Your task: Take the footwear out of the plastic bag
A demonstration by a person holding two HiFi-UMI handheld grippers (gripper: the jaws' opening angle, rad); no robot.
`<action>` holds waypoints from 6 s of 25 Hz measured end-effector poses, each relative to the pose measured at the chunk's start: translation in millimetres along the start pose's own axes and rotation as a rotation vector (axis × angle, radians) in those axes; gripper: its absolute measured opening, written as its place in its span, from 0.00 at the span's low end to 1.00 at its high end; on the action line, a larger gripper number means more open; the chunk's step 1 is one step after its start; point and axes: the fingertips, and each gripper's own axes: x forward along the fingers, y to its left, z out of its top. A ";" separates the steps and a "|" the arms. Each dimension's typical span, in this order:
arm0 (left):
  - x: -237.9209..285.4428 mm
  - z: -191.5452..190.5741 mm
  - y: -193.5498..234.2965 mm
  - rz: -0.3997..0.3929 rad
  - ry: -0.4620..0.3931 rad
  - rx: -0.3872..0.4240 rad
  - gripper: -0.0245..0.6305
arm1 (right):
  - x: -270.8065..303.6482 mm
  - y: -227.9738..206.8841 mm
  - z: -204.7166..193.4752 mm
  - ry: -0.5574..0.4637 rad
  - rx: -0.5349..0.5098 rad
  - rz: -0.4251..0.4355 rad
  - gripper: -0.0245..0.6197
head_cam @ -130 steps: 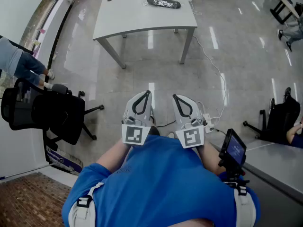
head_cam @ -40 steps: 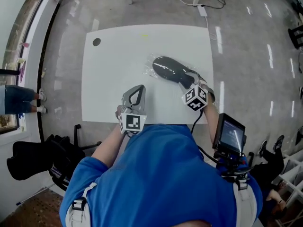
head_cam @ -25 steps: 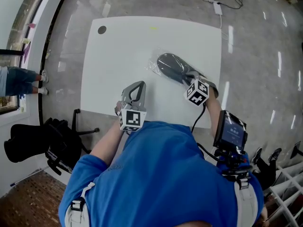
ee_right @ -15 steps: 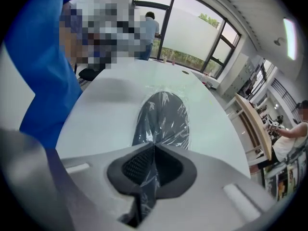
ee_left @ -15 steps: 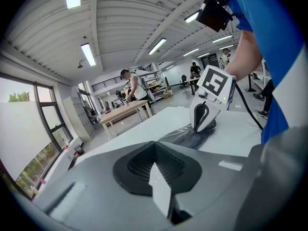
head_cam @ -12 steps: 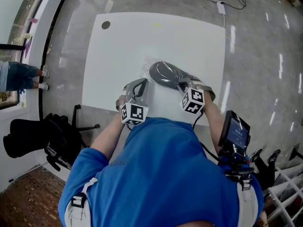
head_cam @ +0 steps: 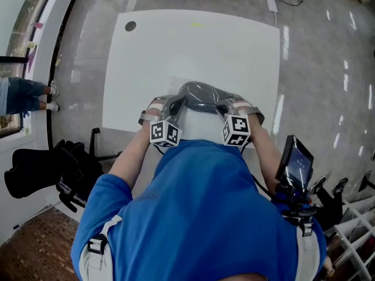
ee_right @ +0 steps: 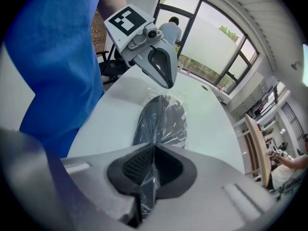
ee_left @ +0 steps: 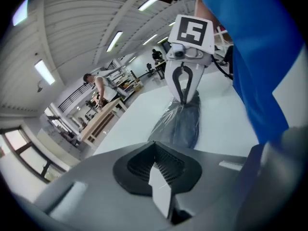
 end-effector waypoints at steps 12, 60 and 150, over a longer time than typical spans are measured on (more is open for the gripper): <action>24.5 -36.4 29.5 -0.152 0.040 -0.124 0.33 | 2.4 -14.2 -0.7 -0.033 0.109 -0.040 0.06; 72.6 -56.9 52.5 -0.485 0.136 -0.307 0.06 | -53.0 -34.1 -139.6 -0.246 1.167 0.037 0.19; 15.8 -69.7 86.1 -0.044 0.079 -0.094 0.05 | -24.5 13.8 -103.3 0.001 0.625 0.486 0.34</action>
